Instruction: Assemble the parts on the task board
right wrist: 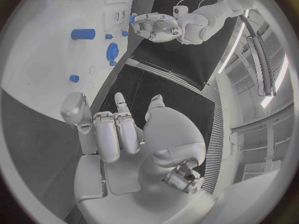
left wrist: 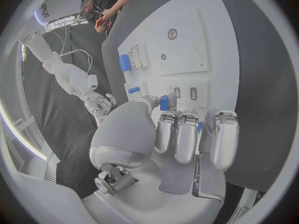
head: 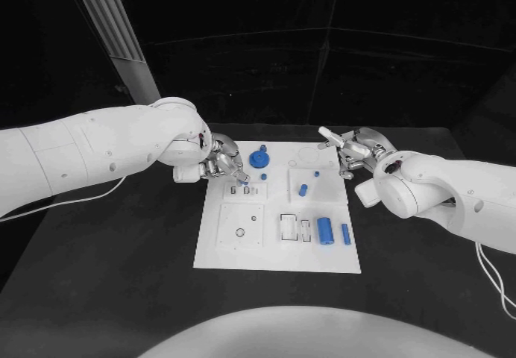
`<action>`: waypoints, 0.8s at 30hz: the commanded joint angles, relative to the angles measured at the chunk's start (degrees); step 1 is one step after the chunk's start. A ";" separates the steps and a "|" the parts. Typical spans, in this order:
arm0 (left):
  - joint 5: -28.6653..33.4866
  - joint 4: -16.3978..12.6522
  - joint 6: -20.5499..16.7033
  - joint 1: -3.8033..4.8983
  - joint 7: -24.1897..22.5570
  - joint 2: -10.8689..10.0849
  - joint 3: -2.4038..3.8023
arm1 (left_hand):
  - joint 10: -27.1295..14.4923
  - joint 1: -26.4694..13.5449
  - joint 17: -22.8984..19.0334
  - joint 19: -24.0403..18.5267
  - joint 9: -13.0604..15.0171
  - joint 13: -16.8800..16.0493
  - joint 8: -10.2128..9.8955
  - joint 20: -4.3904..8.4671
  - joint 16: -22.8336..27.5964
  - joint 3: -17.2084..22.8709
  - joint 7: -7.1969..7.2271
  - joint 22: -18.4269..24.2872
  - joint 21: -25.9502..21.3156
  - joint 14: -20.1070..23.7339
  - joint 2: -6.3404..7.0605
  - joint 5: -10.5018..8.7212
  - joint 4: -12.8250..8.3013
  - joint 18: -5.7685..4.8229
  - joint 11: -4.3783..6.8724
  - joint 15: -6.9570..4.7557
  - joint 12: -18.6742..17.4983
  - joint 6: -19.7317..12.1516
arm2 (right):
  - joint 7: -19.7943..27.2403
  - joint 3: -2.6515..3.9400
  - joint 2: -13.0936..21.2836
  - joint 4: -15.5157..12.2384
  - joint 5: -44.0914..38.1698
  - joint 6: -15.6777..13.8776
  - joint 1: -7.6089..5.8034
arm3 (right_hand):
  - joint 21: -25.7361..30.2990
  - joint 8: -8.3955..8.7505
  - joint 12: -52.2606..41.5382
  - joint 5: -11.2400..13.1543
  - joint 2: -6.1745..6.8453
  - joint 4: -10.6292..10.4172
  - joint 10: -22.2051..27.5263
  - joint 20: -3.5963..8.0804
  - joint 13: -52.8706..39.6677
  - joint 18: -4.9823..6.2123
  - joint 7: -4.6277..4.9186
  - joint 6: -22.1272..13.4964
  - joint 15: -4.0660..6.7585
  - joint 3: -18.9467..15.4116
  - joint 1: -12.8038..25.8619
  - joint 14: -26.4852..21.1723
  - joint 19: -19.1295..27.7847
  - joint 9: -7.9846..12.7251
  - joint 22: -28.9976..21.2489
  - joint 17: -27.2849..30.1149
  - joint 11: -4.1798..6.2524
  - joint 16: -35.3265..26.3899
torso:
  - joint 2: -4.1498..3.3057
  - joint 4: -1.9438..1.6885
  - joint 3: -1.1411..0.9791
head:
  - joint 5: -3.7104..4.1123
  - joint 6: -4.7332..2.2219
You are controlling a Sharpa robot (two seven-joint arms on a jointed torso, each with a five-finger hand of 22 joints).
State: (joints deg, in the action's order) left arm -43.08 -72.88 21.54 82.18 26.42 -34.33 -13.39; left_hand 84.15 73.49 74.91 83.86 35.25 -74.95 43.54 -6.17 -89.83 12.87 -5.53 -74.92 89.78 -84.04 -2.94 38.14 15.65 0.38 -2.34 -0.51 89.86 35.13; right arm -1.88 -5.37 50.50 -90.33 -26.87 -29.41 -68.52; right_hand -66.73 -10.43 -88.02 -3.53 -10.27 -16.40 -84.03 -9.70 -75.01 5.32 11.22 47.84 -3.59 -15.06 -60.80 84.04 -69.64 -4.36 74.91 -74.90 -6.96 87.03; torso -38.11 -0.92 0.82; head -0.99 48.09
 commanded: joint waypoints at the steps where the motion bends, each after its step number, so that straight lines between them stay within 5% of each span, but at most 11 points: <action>1: 2.18 0.02 2.85 0.18 1.56 -0.06 0.01 | 5.85 -0.54 15.09 6.14 0.19 -15.05 0.24 0.34 -0.17 0.22 -0.06 -15.08 0.22 -5.96 0.14 -0.45 0.42 -0.38 0.32 -0.37 0.14 0.64 | 0.06 0.02 -0.01 -0.05 -0.25 0.21 -0.07 | 0.39 -0.21 0.34 -0.37 0.16 -0.06 -2.74 -0.04 -12.23 0.90 0.03 -0.42 0.12 -0.26 -0.67 2.19 -0.26 -0.05 5.54 -10.80 0.02 -0.09 | -0.10 0.04 0.04 | -0.13 0.06; 24: 2.70 3.73 2.69 -1.73 4.97 2.84 0.00 | 5.85 -0.21 15.09 6.14 1.09 -15.05 0.82 0.38 -0.17 1.17 0.35 -15.08 0.22 -5.96 -0.15 -0.64 0.12 -0.38 0.65 -0.50 0.14 1.24 | 0.21 0.02 -0.22 -0.10 -0.25 0.25 -0.07 | 0.45 -0.28 0.48 -0.44 0.09 -0.07 -2.56 -0.03 -12.06 0.91 0.02 -0.47 0.14 -0.28 -0.88 2.19 -0.27 -0.04 5.54 -10.79 0.02 -0.09 | -0.04 0.11 0.04 | -0.29 0.42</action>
State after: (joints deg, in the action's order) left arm -40.83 -69.30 24.16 80.41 30.50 -31.56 -13.42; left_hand 83.94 72.85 74.91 83.85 36.37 -74.95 44.18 -6.17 -89.83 13.73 -5.31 -74.92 89.78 -84.04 -2.73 37.71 15.87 0.37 -2.15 -0.50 89.86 35.94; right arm -1.97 -5.38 50.33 -90.35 -26.91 -29.41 -68.51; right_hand -66.51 -10.43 -87.79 -3.76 -10.06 -16.41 -84.03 -9.71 -75.01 5.32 11.22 47.84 -3.59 -15.06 -61.01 84.04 -69.64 -4.35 74.90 -74.94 -6.96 87.02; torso -38.19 -0.81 0.87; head -1.26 48.50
